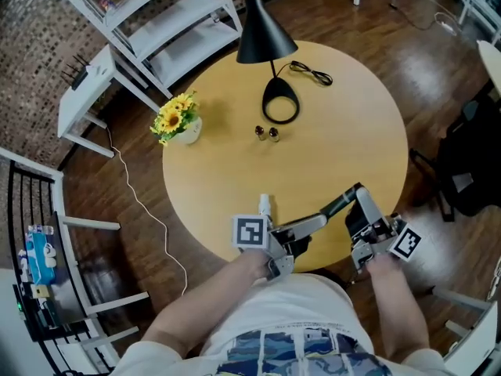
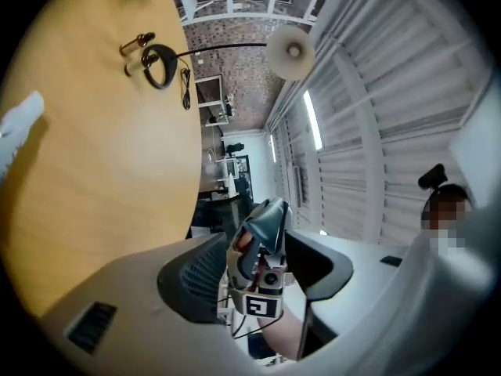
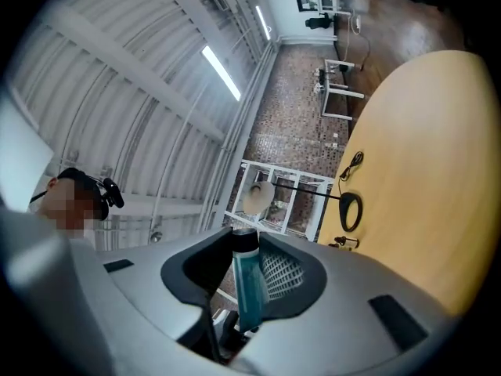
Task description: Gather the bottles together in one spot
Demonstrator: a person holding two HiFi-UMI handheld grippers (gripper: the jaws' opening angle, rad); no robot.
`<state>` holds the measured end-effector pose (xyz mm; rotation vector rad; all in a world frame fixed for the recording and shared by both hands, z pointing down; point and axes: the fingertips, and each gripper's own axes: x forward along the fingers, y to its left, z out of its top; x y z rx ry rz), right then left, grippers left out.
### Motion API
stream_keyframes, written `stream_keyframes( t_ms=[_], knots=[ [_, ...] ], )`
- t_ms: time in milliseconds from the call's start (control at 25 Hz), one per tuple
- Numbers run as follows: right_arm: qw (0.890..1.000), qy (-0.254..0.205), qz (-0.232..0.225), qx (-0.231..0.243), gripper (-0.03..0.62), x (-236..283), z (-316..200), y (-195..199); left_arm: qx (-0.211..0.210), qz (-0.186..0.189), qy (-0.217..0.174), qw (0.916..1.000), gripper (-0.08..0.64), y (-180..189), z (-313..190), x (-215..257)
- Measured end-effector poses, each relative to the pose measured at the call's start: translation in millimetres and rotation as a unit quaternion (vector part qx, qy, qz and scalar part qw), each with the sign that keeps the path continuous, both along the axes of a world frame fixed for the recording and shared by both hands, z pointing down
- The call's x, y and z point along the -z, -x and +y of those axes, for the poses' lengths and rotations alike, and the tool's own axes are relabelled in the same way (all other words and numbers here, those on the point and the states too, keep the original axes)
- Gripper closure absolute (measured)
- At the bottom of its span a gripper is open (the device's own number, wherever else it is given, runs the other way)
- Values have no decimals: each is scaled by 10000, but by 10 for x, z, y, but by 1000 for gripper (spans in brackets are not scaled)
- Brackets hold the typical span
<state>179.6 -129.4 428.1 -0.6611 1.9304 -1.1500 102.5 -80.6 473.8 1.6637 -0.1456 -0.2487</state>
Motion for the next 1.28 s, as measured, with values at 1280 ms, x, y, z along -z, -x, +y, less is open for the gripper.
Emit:
stream_keyframes(
  t_ms=[1280],
  knots=[
    [8808,-885,4648,195,356,-720,192,-305,-957,-4532,-4913,7376,520,40,-1384,72]
  ],
)
